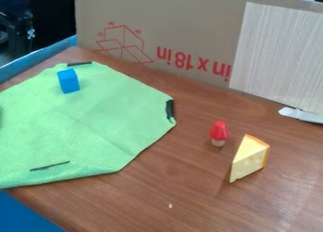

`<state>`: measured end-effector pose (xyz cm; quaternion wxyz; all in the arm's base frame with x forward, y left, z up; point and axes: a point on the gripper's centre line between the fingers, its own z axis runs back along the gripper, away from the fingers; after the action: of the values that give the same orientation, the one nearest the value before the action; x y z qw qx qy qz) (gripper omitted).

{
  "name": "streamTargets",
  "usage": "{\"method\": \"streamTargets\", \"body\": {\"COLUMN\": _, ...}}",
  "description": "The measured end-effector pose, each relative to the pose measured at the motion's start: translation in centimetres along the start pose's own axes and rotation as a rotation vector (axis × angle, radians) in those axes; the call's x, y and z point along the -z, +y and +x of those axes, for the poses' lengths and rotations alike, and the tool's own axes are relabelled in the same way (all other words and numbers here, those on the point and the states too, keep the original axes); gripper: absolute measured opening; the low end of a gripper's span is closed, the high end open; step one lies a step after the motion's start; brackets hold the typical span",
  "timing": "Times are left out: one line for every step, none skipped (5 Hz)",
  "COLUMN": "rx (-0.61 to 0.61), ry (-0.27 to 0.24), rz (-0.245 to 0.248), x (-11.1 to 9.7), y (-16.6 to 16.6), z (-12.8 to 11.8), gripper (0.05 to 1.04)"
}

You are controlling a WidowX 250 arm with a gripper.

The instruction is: Blue object move to right side in this table

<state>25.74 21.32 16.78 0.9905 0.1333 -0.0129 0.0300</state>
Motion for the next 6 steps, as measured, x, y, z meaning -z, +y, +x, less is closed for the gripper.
{"method": "streamTargets", "body": {"rx": 0.004, "ry": 0.029, "rz": -0.018, "x": 1.1, "y": -0.3, "z": 0.1, "gripper": 1.001}}
{"method": "streamTargets", "body": {"rx": -0.008, "ry": 0.068, "rz": -0.04, "x": 3.6, "y": 0.2, "z": 2.0, "gripper": 1.0}}
{"method": "streamTargets", "body": {"rx": 0.021, "ry": 0.064, "rz": -0.049, "x": 4.2, "y": 0.8, "z": 3.3, "gripper": 1.001}}
{"method": "streamTargets", "body": {"rx": 0.109, "ry": 0.011, "rz": -0.072, "x": 5.5, "y": 0.9, "z": 4.6, "gripper": 1.0}}
{"method": "streamTargets", "body": {"rx": 0.199, "ry": -0.079, "rz": -0.096, "x": 6.5, "y": 1.5, "z": 4.8, "gripper": 1.0}}
{"method": "streamTargets", "body": {"rx": 0.281, "ry": -0.172, "rz": -0.129, "x": 6.7, "y": 1.7, "z": 5.3, "gripper": 1.001}}
